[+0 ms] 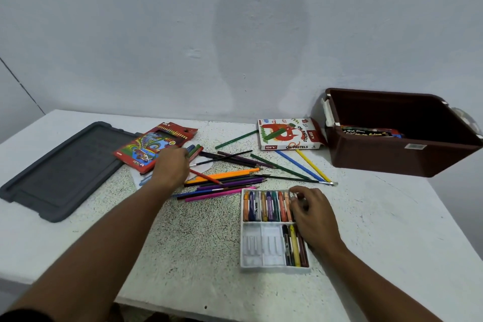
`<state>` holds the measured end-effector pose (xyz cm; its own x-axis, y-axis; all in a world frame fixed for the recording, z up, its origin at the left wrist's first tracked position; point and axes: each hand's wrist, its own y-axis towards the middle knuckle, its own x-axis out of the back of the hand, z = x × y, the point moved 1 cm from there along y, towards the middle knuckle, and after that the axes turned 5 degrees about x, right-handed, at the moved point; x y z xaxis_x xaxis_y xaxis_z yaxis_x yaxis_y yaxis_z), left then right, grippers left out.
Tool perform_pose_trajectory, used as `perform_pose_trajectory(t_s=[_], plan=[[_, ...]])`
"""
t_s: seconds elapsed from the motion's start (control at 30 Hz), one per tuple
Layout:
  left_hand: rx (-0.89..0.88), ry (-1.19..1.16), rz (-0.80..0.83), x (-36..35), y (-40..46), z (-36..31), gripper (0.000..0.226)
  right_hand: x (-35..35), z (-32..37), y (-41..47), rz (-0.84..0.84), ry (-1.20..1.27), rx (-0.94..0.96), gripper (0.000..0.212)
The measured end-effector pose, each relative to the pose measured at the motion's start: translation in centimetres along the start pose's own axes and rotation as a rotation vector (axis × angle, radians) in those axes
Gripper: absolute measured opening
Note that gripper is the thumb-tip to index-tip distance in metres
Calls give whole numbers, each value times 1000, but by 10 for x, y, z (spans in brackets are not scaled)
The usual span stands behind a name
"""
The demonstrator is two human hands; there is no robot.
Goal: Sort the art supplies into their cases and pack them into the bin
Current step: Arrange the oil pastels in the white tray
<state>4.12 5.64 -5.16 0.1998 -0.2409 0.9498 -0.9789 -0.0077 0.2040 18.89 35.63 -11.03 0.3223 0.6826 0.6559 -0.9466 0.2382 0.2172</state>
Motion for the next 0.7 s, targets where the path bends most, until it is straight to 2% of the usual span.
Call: perform_pose_trajectory(t_s=[0.27, 0.5, 0.7], plan=[[61, 93, 90, -21, 26, -4, 18, 2, -2, 3, -11, 2, 18, 22], [81, 77, 49, -28, 38, 2, 24, 2, -2, 4, 5, -5, 28, 20], [66, 94, 28, -30, 38, 7, 11, 2, -1, 4, -3, -6, 30, 19]])
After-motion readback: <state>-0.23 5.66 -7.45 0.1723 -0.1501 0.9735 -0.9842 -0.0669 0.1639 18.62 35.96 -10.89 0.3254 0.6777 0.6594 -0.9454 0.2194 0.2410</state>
